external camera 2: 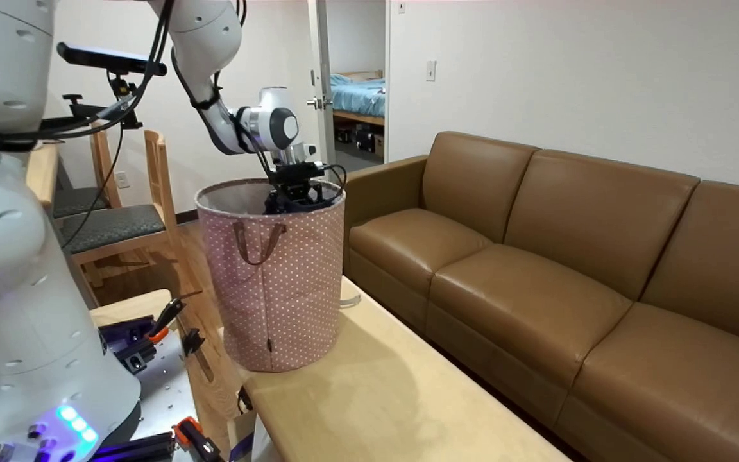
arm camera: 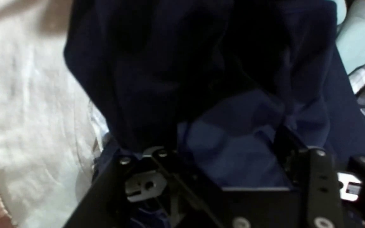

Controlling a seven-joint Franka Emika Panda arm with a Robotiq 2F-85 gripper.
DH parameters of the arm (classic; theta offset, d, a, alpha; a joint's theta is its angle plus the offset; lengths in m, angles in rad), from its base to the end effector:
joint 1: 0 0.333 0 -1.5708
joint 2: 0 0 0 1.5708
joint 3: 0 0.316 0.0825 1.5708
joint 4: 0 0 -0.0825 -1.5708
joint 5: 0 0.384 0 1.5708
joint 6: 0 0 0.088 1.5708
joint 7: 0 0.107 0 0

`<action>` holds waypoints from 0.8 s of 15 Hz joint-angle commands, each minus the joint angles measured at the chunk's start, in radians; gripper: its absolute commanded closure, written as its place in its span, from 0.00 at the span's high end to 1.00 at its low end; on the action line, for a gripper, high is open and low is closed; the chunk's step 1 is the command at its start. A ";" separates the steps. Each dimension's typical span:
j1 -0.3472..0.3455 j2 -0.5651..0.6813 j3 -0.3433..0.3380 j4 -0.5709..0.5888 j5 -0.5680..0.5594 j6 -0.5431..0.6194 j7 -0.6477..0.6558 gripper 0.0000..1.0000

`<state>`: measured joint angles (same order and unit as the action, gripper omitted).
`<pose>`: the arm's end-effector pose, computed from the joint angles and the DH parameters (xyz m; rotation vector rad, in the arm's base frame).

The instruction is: Take the tank top from the laundry bag and put it on the table

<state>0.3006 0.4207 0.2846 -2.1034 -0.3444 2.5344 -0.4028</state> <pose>0.4859 0.3248 0.2259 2.4870 1.7804 0.0730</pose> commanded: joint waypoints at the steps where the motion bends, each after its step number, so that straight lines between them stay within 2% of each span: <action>1: -0.066 0.048 0.050 0.040 0.069 -0.024 -0.173 0.46; 4: -0.102 0.024 0.075 0.041 0.122 -0.072 -0.246 0.26; 7: -0.143 -0.032 0.114 0.033 0.227 -0.156 -0.326 0.08; 10: -0.157 -0.111 0.122 0.021 0.325 -0.247 -0.349 0.04; 12: -0.156 -0.172 0.112 0.013 0.387 -0.308 -0.342 0.06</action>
<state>0.1676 0.3550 0.3856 -2.0553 -0.0470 2.3077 -0.7112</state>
